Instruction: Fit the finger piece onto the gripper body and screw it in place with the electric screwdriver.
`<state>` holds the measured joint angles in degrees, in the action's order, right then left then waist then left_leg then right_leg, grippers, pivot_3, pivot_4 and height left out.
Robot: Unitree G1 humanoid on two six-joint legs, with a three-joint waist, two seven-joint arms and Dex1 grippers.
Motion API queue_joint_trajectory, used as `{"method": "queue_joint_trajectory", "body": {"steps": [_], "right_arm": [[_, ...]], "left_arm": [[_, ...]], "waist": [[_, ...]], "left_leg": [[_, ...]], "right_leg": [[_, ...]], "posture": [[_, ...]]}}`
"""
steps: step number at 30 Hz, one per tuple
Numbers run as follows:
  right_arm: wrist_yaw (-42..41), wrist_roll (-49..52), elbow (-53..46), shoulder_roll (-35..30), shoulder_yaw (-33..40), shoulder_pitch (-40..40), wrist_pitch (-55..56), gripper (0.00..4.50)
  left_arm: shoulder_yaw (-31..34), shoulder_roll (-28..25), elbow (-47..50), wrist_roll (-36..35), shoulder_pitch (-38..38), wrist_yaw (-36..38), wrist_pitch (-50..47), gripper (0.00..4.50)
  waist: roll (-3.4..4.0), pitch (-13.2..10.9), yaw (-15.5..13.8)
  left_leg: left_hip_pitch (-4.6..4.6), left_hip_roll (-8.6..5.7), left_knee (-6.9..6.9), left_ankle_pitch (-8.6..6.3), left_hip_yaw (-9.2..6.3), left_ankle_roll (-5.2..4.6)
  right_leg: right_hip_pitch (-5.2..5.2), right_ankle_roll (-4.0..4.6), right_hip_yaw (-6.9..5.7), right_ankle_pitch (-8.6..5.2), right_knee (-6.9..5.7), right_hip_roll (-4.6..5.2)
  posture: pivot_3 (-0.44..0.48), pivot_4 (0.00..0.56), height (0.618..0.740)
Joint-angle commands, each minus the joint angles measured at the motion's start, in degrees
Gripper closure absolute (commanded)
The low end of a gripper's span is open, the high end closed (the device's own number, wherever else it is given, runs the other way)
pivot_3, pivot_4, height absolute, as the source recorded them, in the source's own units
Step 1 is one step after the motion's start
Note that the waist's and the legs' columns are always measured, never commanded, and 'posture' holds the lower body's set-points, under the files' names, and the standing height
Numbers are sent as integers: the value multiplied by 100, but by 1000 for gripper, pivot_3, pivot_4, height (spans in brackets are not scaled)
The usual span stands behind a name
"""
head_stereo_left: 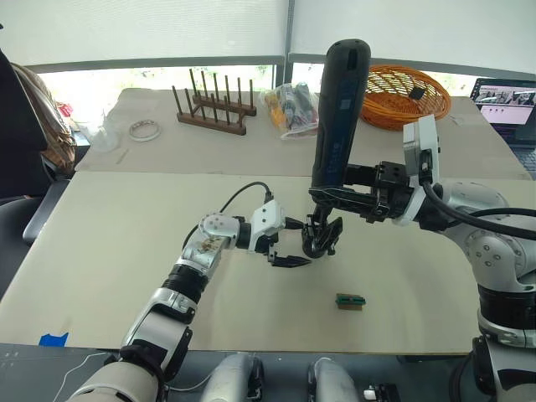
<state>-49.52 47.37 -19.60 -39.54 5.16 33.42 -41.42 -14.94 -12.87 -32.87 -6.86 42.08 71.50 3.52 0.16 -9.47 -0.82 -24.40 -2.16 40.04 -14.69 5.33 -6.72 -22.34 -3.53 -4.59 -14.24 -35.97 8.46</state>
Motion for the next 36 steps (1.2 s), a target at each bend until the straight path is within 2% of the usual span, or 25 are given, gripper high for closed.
{"method": "queue_joint_trajectory", "body": {"steps": [1,36], "right_arm": [[-15,101,-230,-57,282,98,121,2545],[-77,-54,-181,40,225,164,210,2545]], "left_arm": [[-11,43,73,1,70,1,112,0],[-10,41,110,4,51,0,73,0]], "waist": [[0,0,0],[0,0,-1]], "left_leg": [[0,0,0,0,0,0],[0,0,0,0,0,0]], "right_leg": [[0,0,0,0,0,0],[0,0,0,0,-1,0]], "posture": [[0,150,740],[0,150,740]]}}
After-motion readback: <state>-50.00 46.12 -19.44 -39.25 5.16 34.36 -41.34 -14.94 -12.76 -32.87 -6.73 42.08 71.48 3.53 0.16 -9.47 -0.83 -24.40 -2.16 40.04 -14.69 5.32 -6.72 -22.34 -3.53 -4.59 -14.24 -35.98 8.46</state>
